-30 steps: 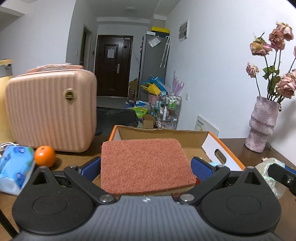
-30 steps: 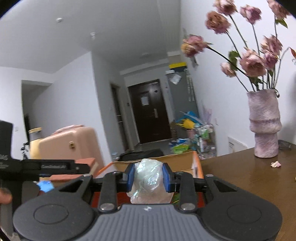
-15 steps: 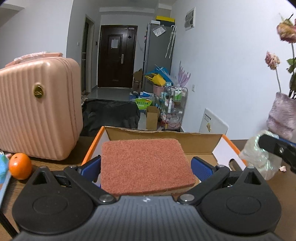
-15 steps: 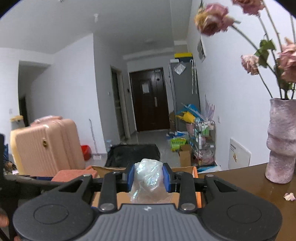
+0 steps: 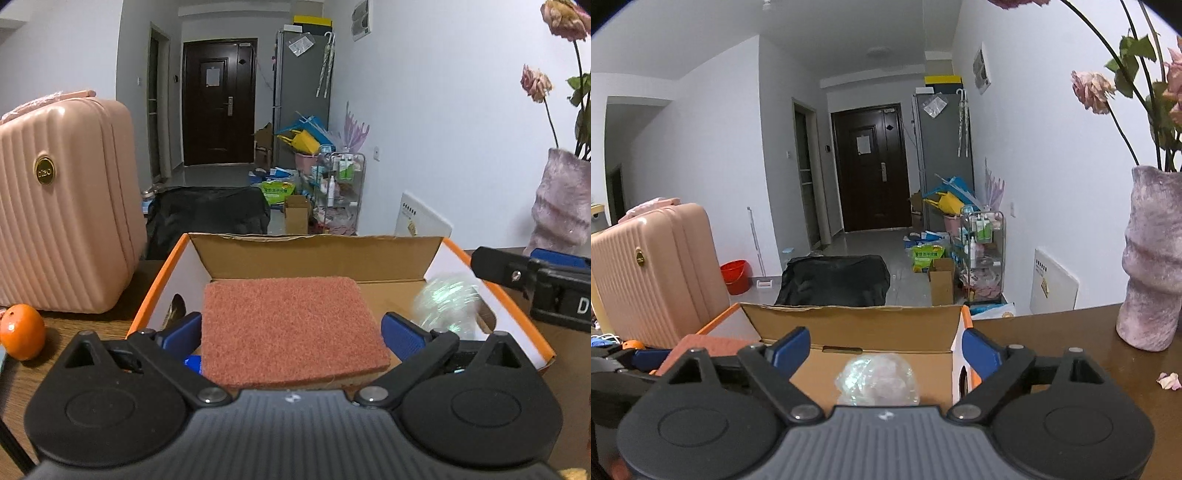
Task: Organize soft objects
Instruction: 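Carry the plastic bag over the box and open the right gripper, then lower the left gripper into the box and release the red sponge, then withdraw both grippers from the box, then move both grippers down to the pile of soft items beside the box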
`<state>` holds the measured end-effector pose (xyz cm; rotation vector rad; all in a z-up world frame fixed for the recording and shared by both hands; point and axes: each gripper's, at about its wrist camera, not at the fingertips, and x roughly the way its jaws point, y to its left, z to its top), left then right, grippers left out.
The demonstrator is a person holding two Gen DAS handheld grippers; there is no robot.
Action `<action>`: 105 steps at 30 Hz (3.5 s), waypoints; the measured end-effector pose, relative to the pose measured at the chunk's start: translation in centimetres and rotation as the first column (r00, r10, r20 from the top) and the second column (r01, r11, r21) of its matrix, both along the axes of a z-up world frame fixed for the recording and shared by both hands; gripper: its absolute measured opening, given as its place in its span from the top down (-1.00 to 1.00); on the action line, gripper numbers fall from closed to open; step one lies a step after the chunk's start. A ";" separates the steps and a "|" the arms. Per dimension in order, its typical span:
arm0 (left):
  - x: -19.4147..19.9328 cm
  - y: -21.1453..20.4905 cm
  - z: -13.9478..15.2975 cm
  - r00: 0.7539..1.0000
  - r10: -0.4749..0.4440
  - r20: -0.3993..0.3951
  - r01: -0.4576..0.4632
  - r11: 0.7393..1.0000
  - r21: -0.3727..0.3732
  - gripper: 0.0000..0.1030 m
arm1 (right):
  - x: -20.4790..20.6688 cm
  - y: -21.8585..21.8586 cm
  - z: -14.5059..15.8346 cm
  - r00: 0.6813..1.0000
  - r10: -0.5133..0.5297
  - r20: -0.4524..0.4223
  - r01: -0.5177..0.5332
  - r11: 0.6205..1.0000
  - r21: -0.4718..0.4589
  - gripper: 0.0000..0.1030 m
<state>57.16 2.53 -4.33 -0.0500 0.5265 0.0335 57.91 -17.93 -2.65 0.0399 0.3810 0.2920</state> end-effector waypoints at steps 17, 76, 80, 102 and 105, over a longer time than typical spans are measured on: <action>0.2 2.4 0.3 0.996 0.094 -0.009 -0.094 0.986 -0.136 -1.00 | -1.3 3.0 -1.0 0.977 0.205 -0.055 -0.208 0.976 -0.064 -0.56; -16.5 0.5 1.4 0.978 0.130 0.163 -0.132 0.991 0.005 -1.00 | -16.1 -0.9 -1.6 0.997 0.033 0.067 -0.032 0.999 -0.023 -1.00; -18.2 0.8 1.2 0.977 0.131 0.166 -0.134 0.991 0.004 -1.00 | -18.1 -0.7 -2.0 0.997 0.031 0.074 -0.028 0.999 -0.045 -1.00; -26.8 2.1 -0.2 0.983 0.107 0.151 -0.112 0.993 0.025 -1.00 | -25.2 -1.4 -3.5 0.998 0.023 0.054 -0.020 0.998 -0.054 -1.00; -27.6 2.5 -0.6 0.985 0.104 0.136 -0.109 0.994 0.023 -1.00 | -25.3 -1.4 -3.7 0.999 0.020 0.048 -0.017 0.998 -0.057 -1.00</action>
